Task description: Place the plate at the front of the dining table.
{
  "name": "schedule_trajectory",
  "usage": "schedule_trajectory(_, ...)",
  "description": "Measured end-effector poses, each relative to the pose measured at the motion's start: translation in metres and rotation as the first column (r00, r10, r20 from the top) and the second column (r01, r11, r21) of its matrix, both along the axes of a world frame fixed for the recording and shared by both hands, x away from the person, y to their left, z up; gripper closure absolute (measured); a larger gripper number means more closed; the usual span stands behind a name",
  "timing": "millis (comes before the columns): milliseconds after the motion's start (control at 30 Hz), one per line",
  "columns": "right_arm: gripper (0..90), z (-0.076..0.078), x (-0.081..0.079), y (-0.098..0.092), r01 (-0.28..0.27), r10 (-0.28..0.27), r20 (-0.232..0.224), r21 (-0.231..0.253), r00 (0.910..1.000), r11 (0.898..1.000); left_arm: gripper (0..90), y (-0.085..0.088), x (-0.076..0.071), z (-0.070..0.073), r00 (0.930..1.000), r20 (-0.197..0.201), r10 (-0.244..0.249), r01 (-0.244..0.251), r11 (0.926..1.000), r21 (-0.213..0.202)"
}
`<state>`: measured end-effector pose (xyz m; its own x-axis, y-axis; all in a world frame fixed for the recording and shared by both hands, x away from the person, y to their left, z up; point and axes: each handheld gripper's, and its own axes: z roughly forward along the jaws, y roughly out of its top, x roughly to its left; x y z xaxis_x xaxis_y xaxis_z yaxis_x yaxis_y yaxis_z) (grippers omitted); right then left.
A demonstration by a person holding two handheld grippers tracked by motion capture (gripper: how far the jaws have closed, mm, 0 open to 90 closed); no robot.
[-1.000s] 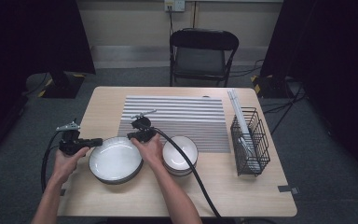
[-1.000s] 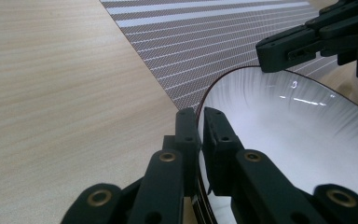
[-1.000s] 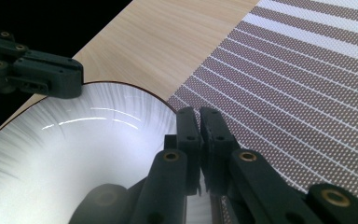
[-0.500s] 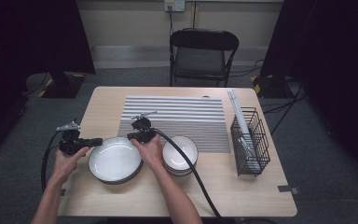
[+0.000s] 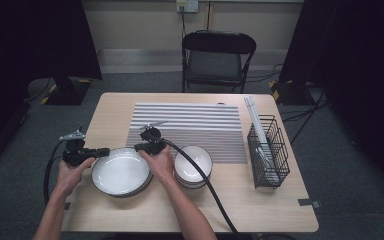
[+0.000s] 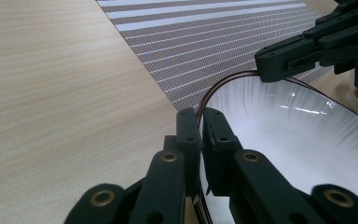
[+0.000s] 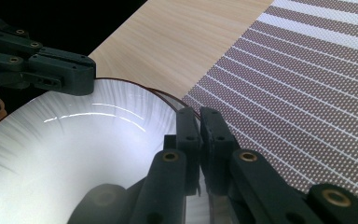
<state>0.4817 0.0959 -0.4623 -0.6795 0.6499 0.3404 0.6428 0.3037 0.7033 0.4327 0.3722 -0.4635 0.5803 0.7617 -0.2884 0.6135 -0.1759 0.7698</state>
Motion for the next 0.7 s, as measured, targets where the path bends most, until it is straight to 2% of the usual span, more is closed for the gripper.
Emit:
schedule_trajectory(367, 78.8, -0.0028, -0.0056, 0.0016, -0.01, 0.01, 0.01, -0.025, 0.9999, 1.0, 86.7, 0.0003, -0.0011, 0.0012, 1.0, 0.007, -0.002, 0.002, 0.9999, -0.014)
schedule_trajectory(700, 79.2, -0.0088, -0.0093, -0.0009, -0.01, 0.01, 0.001, -0.019, 1.0, 1.0, 87.2, 0.0043, -0.0024, 0.003, 1.0, 0.005, -0.001, 0.001, 0.9997, -0.025)
